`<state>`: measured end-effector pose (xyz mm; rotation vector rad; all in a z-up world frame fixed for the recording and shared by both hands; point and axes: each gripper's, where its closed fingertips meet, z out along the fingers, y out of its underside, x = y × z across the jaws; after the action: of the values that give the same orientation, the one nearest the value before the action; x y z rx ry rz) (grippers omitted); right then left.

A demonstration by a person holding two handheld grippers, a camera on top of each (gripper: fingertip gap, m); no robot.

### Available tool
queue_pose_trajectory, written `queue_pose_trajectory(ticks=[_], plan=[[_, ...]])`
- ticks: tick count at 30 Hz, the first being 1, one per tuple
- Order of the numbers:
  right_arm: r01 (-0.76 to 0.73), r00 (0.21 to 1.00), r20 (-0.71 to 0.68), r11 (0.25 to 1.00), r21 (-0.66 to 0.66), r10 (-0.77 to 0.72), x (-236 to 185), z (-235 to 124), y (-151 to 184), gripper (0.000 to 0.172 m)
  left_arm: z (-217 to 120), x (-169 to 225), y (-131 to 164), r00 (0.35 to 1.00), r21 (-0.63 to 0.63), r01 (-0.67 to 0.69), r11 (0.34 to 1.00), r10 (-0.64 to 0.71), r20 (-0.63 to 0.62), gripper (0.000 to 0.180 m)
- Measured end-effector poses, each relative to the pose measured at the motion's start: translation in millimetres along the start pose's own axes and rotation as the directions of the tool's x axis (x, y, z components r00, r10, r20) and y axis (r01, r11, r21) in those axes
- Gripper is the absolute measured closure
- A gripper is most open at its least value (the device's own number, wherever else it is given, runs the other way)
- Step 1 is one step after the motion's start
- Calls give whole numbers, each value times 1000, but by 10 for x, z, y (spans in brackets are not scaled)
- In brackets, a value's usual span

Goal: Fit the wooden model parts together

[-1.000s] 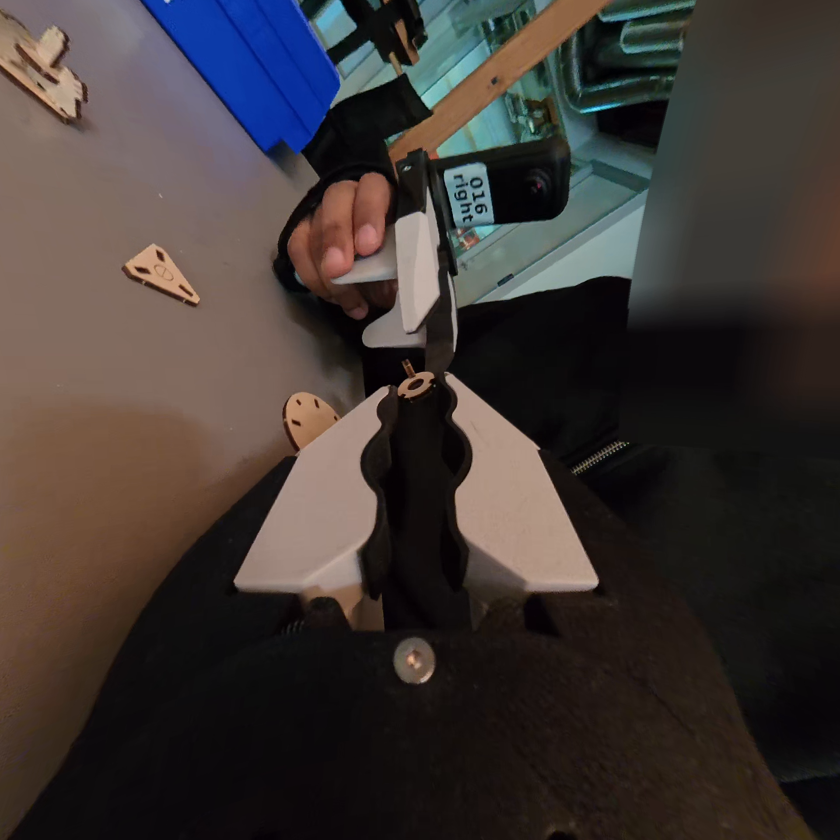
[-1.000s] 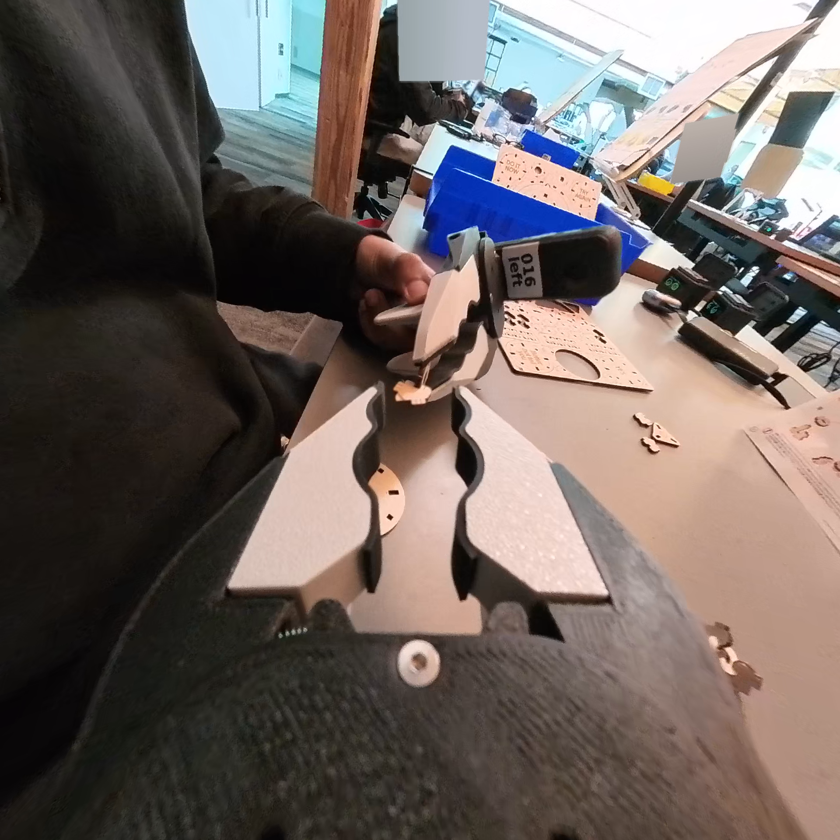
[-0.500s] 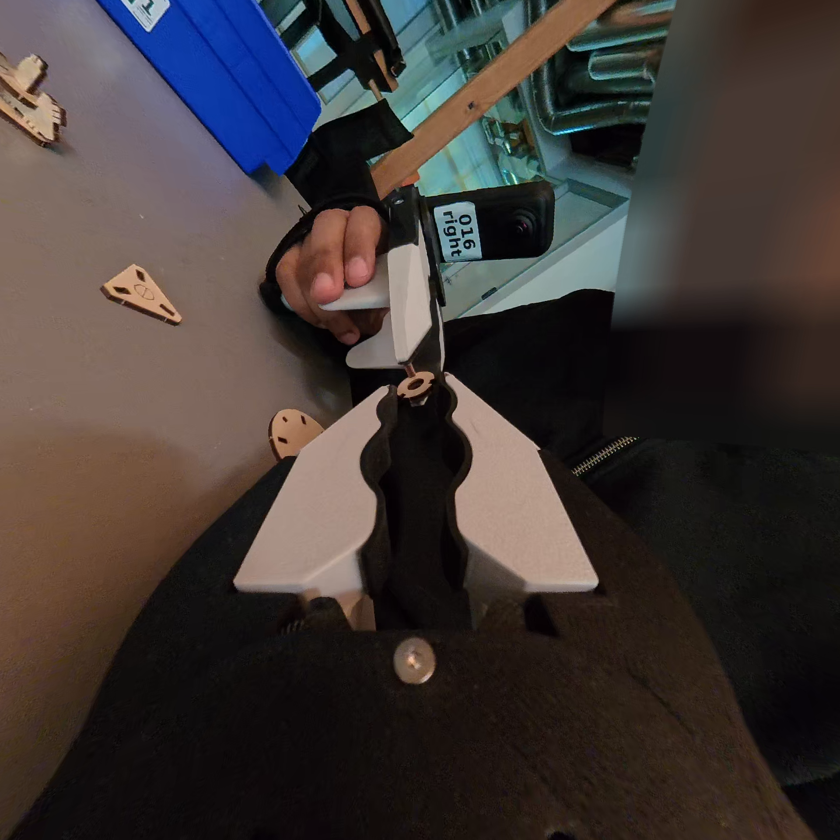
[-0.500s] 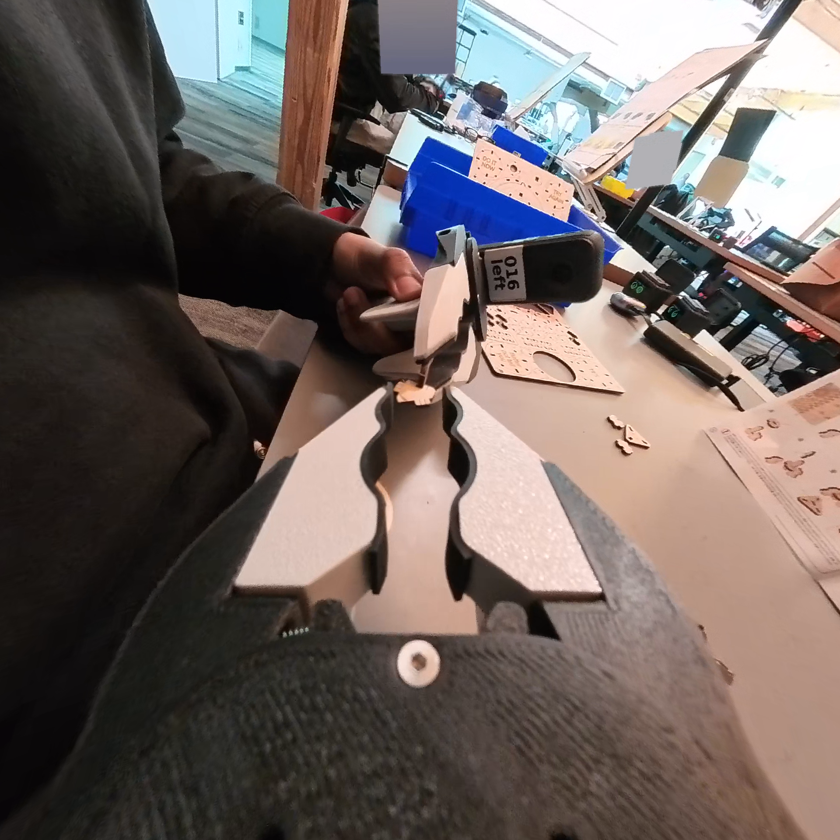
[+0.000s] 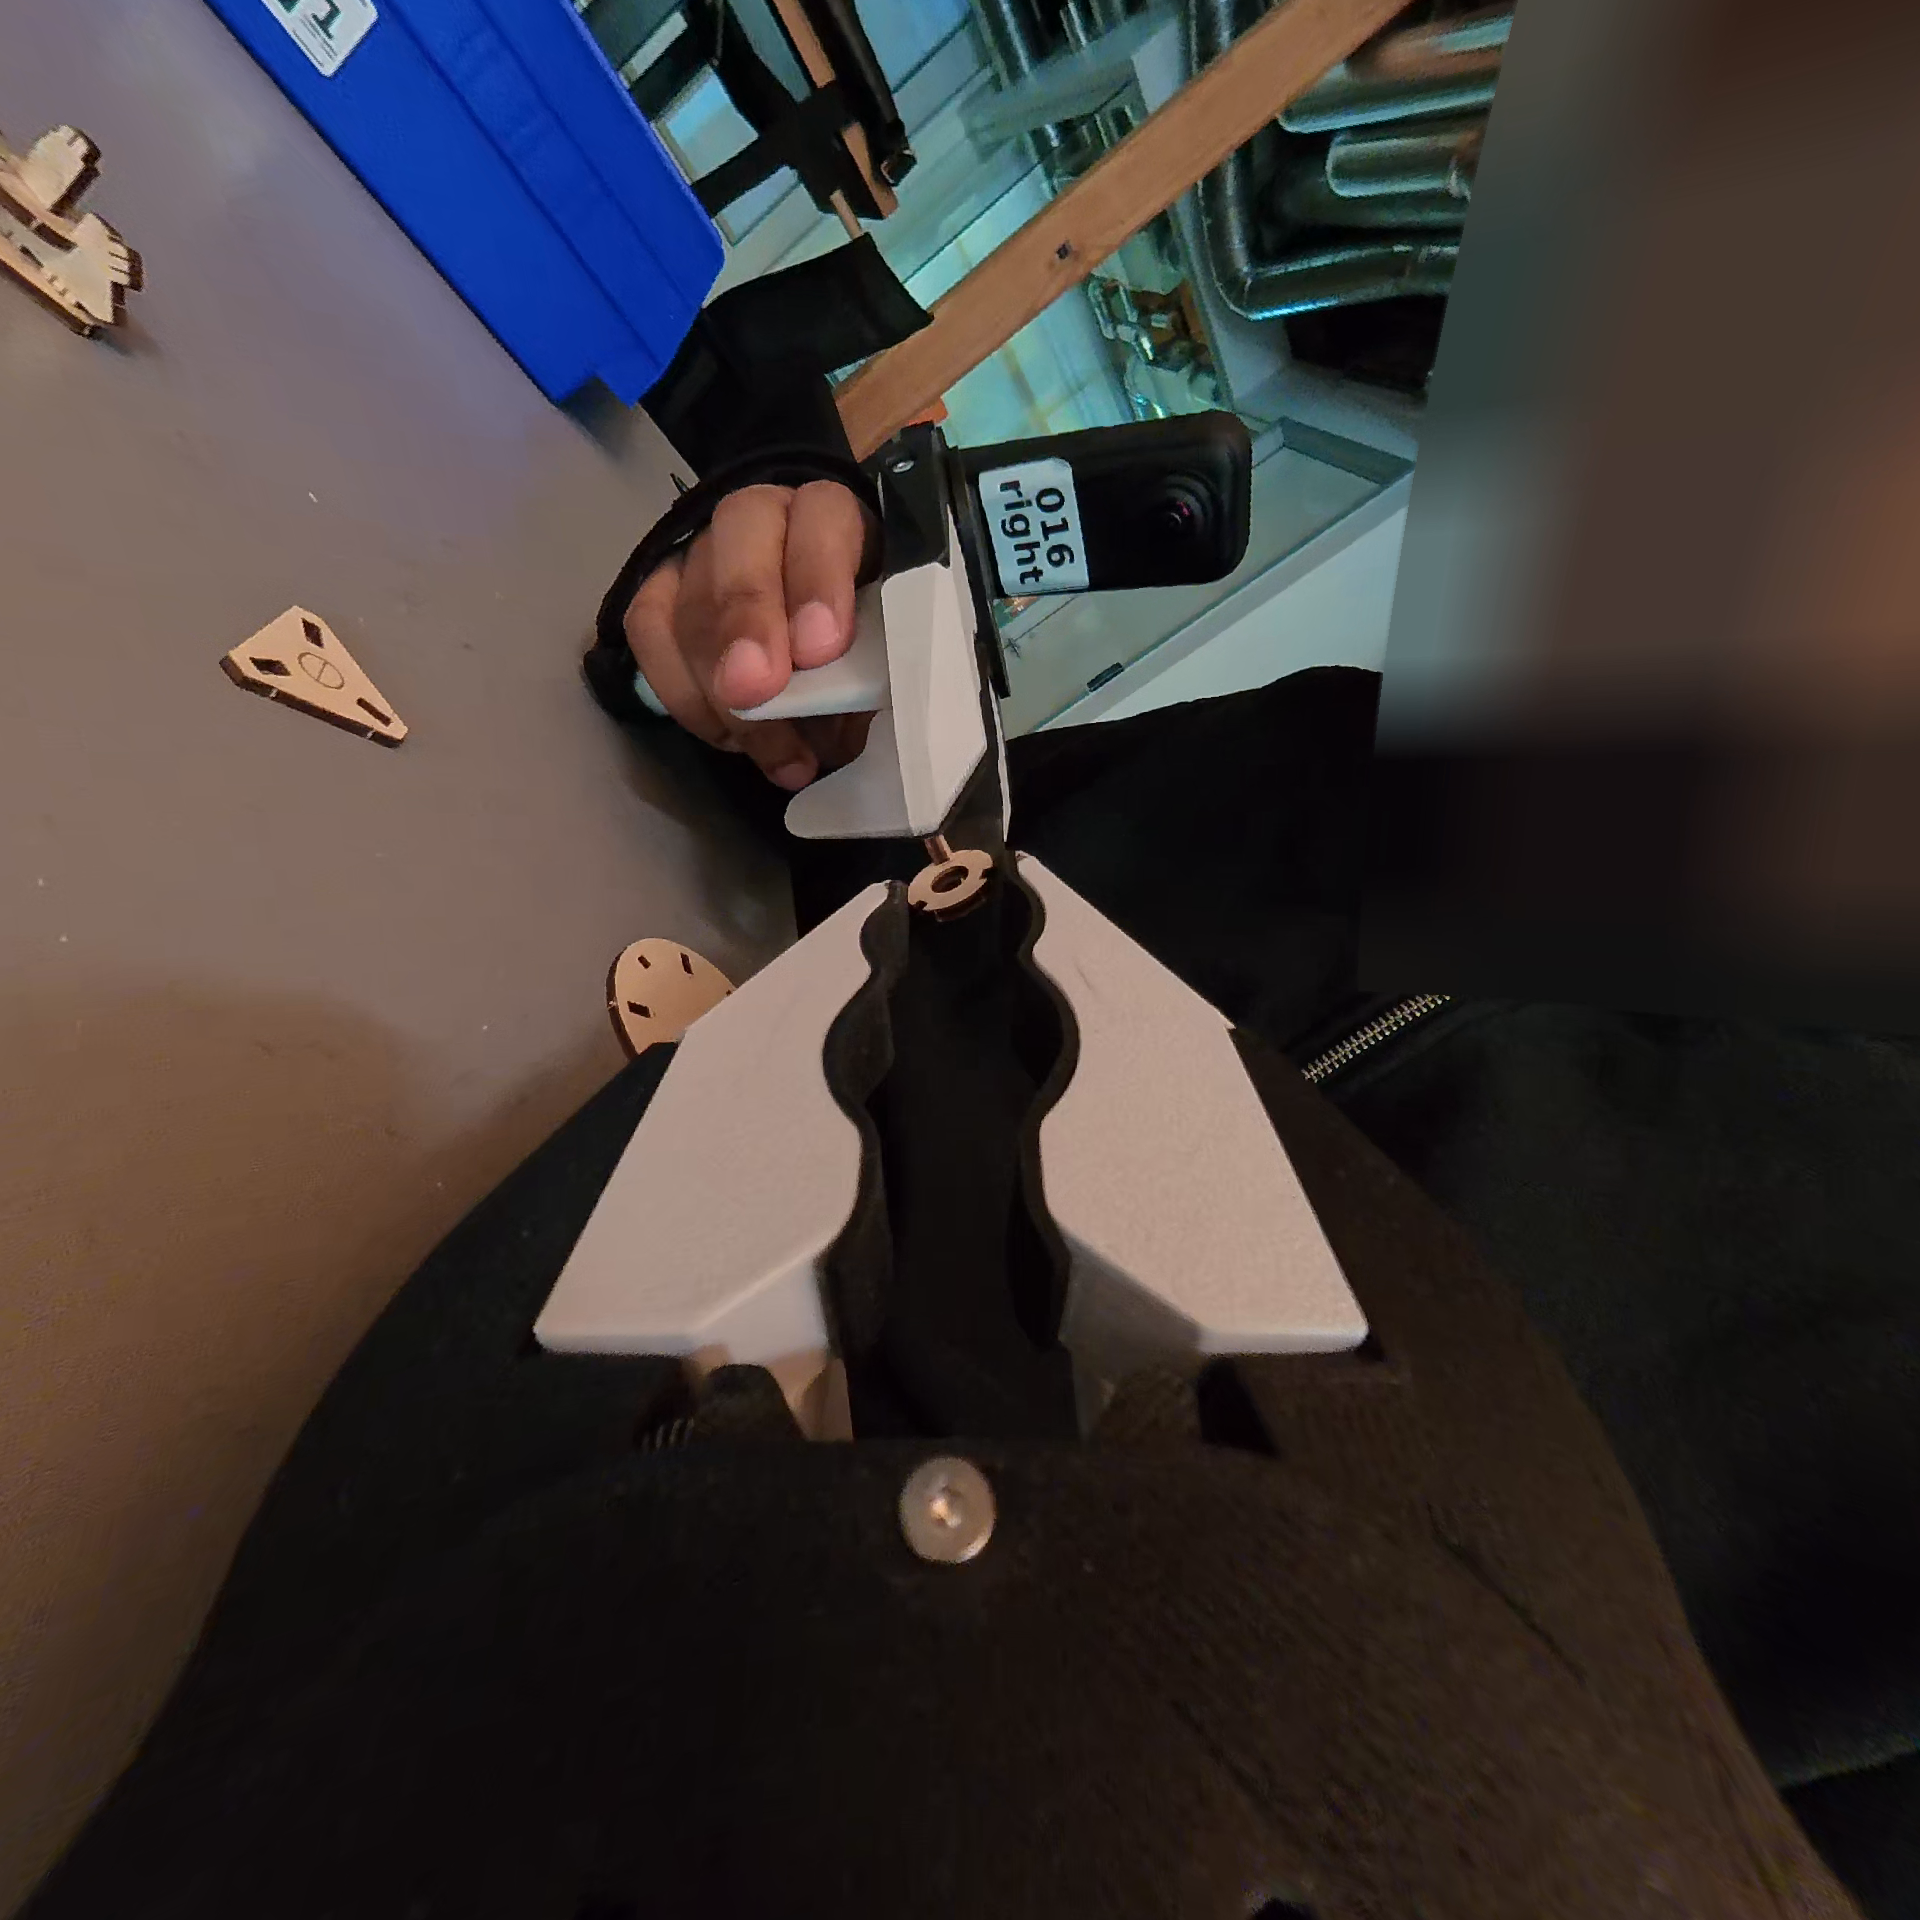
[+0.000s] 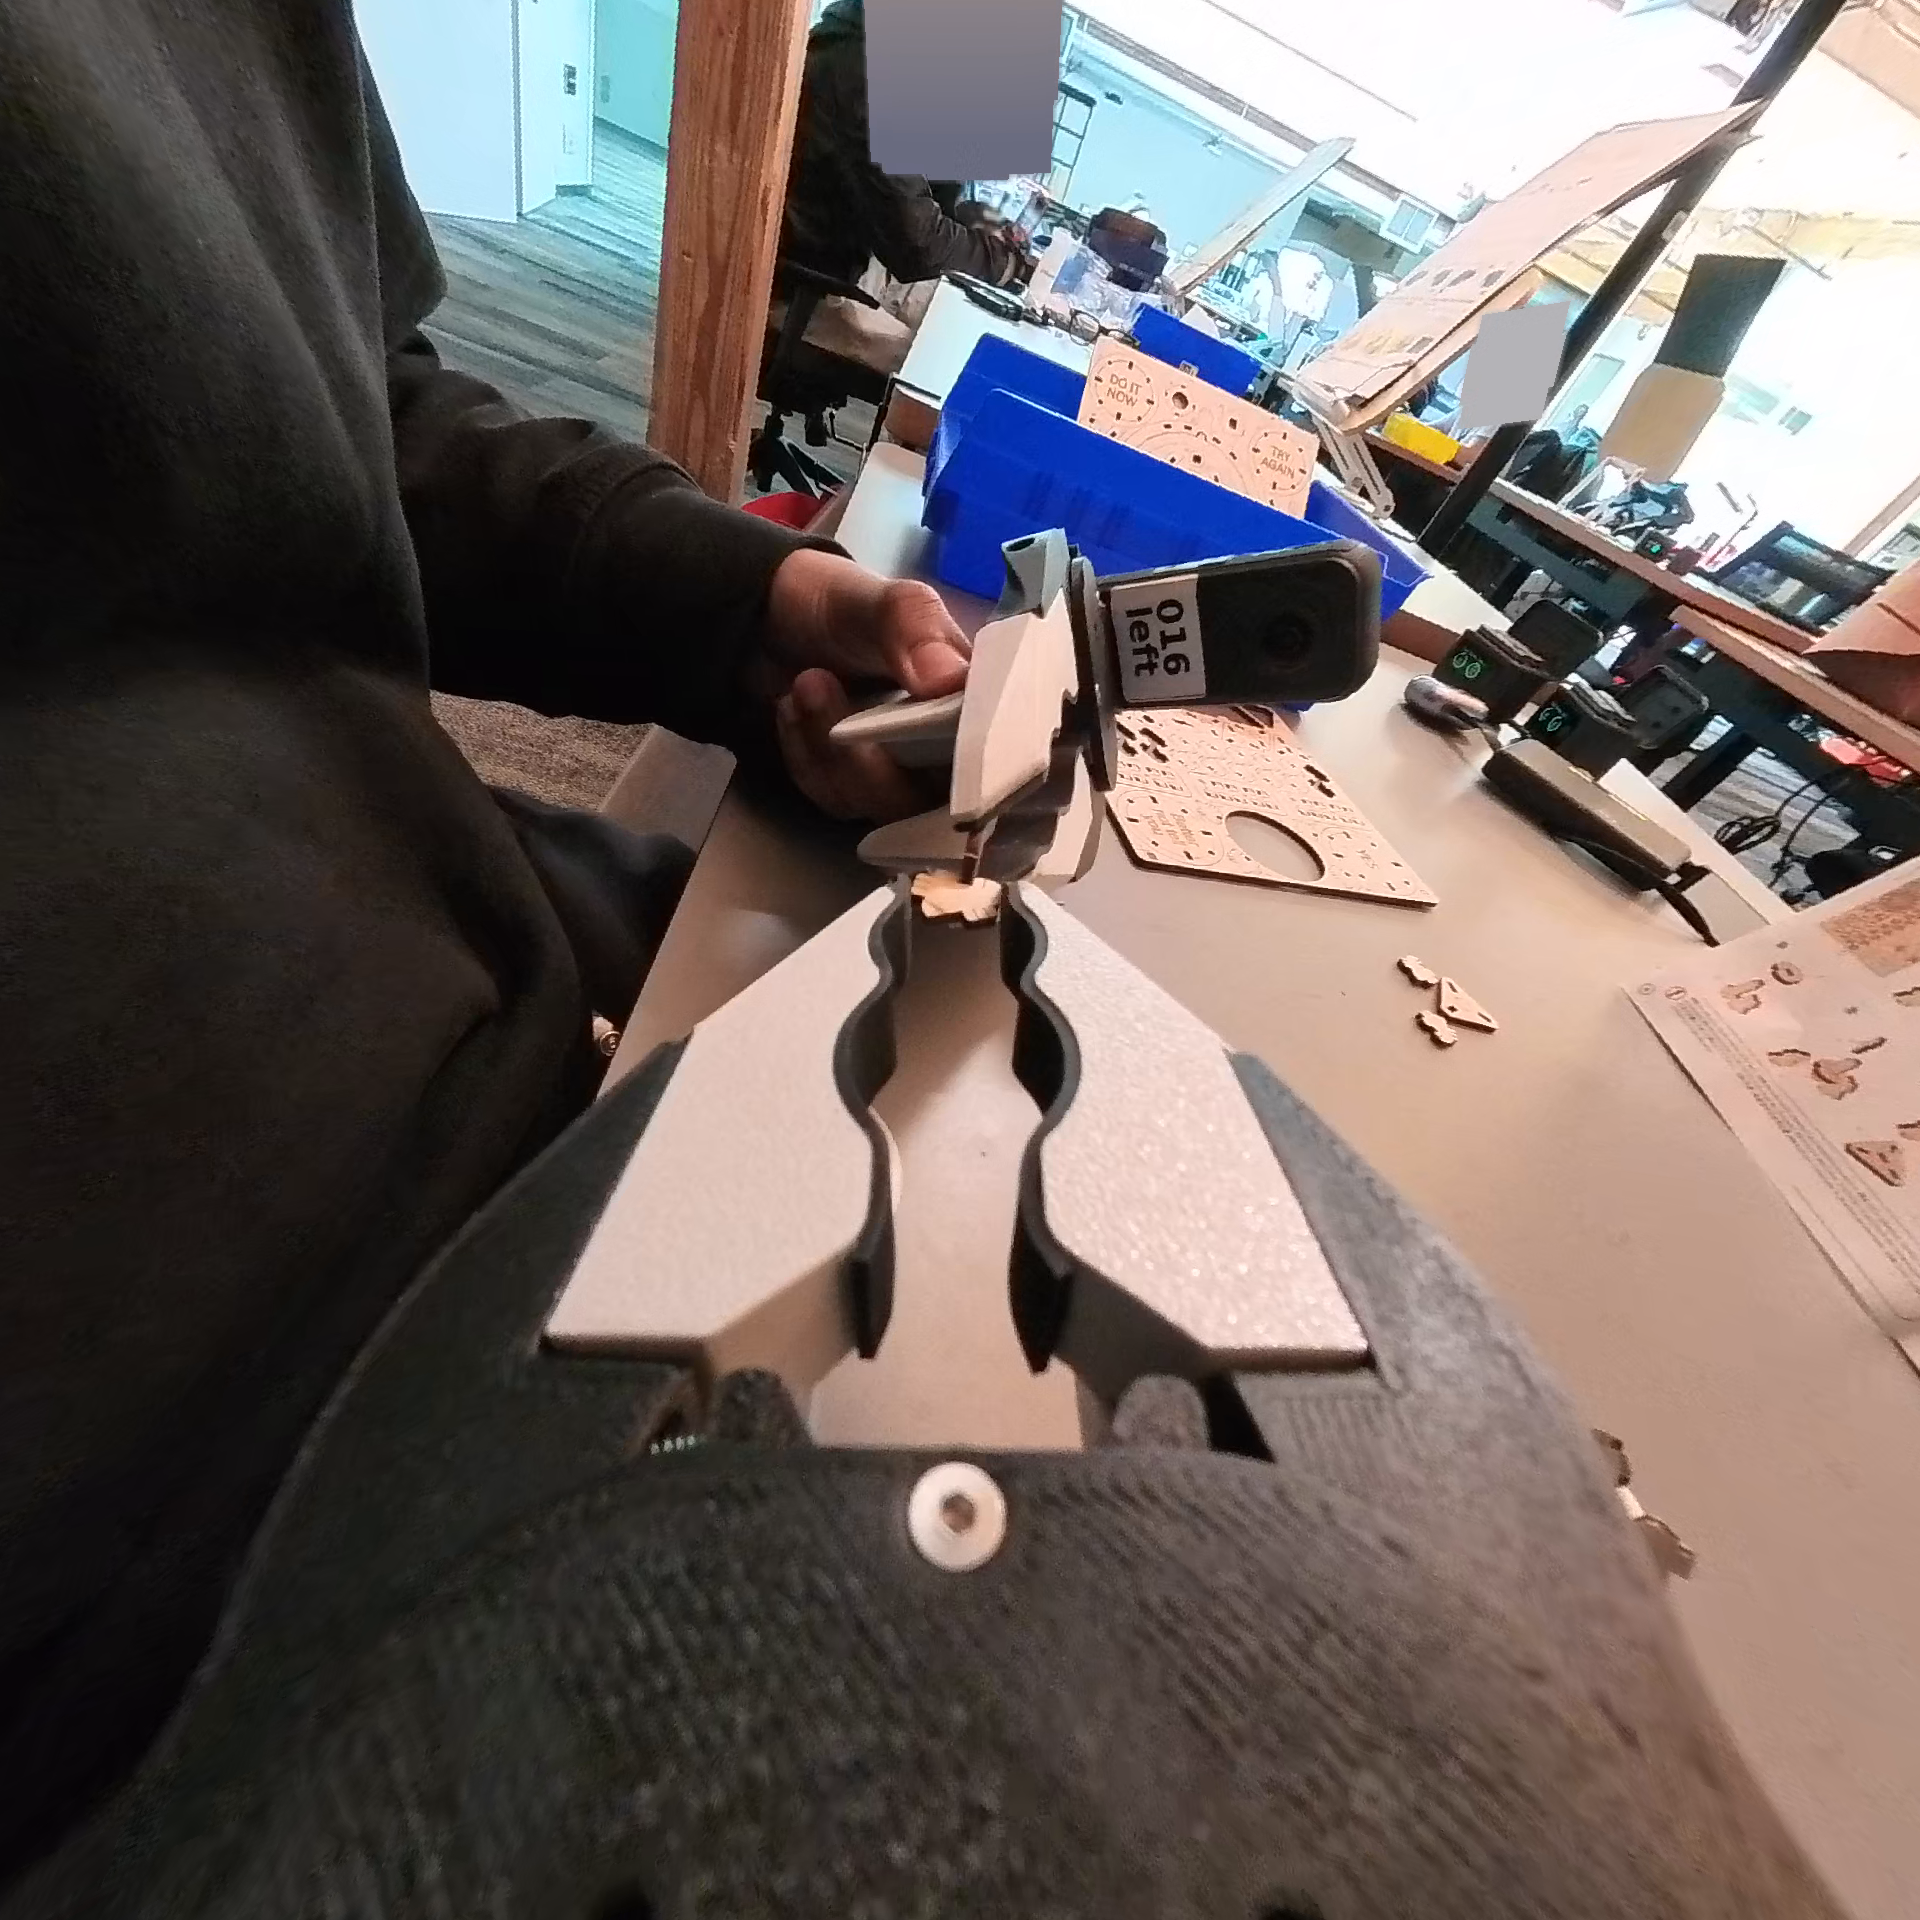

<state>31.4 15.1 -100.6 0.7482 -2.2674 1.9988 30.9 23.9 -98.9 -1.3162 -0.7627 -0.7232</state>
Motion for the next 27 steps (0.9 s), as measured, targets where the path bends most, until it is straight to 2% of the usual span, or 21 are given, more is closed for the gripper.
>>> queue_pose_trajectory(ticks=[6,8,12,19,27], plan=[[-23,1000,-11,1000,-1,23,37,-2,3,156,-18,-22,-61,1000,41,-20,999,19,24,160],[-44,999,-20,999,6,45,68,-17,-1,157,-44,-57,-115,998,79,-33,996,29,54,143],[-122,992,-27,992,33,123,146,-66,-22,157,-81,-24,-176,994,127,-98,987,91,63,134],[-293,956,48,954,66,290,187,-120,-53,157,-32,-50,-170,971,100,-204,974,188,151,155],[-389,918,107,920,45,382,151,-97,-51,157,-31,-29,-200,962,115,-241,964,221,163,162]])
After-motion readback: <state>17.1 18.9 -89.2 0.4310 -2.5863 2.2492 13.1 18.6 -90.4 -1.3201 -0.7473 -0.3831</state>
